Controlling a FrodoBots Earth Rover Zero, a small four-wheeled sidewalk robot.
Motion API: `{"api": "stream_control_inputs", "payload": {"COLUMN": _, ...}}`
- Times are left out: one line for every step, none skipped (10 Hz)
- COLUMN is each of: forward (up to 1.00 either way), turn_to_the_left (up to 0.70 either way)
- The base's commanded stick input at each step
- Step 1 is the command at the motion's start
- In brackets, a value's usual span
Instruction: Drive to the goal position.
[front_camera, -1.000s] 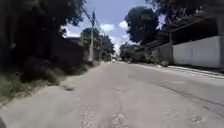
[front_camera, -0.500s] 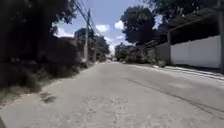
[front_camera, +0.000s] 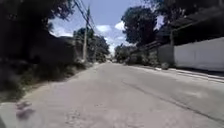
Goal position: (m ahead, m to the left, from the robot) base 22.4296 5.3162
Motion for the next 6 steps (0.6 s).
{"api": "stream_control_inputs", "payload": {"forward": 1.00, "turn_to_the_left": 0.00}}
{"api": "stream_control_inputs", "payload": {"forward": 1.00, "turn_to_the_left": 0.00}}
{"api": "stream_control_inputs", "payload": {"forward": 1.00, "turn_to_the_left": 0.00}}
{"api": "stream_control_inputs", "payload": {"forward": 1.00, "turn_to_the_left": 0.00}}
{"api": "stream_control_inputs", "payload": {"forward": 1.00, "turn_to_the_left": 0.00}}
{"api": "stream_control_inputs", "payload": {"forward": 1.00, "turn_to_the_left": 0.00}}
